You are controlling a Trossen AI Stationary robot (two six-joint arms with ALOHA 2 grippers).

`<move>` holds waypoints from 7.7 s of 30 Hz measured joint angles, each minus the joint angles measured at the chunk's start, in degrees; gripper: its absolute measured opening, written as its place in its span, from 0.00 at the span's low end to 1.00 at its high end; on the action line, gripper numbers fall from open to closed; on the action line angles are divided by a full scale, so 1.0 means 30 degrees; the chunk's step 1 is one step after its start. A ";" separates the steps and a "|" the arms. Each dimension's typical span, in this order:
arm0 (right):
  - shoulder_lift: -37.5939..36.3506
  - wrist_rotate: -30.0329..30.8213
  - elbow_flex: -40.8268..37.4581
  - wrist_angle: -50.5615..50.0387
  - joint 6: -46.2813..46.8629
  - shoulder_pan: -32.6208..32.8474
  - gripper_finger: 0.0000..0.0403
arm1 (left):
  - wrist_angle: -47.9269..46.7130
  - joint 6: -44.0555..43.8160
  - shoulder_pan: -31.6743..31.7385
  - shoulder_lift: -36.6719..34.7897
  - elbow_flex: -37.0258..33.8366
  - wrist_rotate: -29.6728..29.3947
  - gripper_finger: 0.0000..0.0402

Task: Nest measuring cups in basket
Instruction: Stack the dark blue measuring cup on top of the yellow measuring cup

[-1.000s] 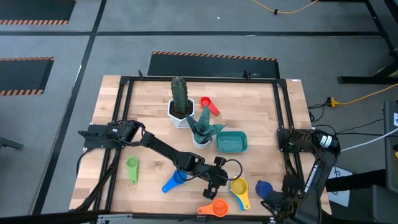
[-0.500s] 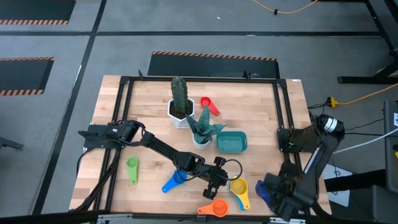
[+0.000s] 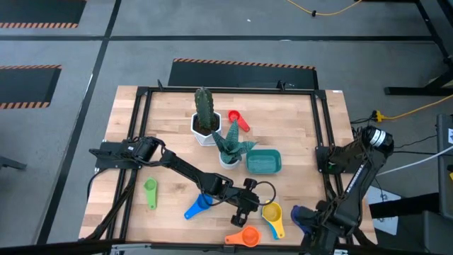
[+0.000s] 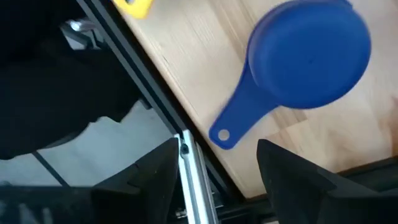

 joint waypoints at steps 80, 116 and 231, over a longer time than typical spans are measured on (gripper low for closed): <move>0.5487 -0.2188 0.0069 0.1792 0.2010 0.0773 0.55 | 0.0003 -0.0066 -0.0007 0.0000 0.0000 -0.0003 0.14; 0.5581 -0.1812 0.0011 0.1880 0.1733 0.0802 0.33 | 0.0001 -0.0036 0.0000 0.0000 0.0000 -0.0003 0.14; 0.2922 0.8783 0.1162 0.6573 -0.5002 -0.0255 0.04 | -0.1633 -0.0160 -0.0051 -0.2295 0.0000 0.0179 0.14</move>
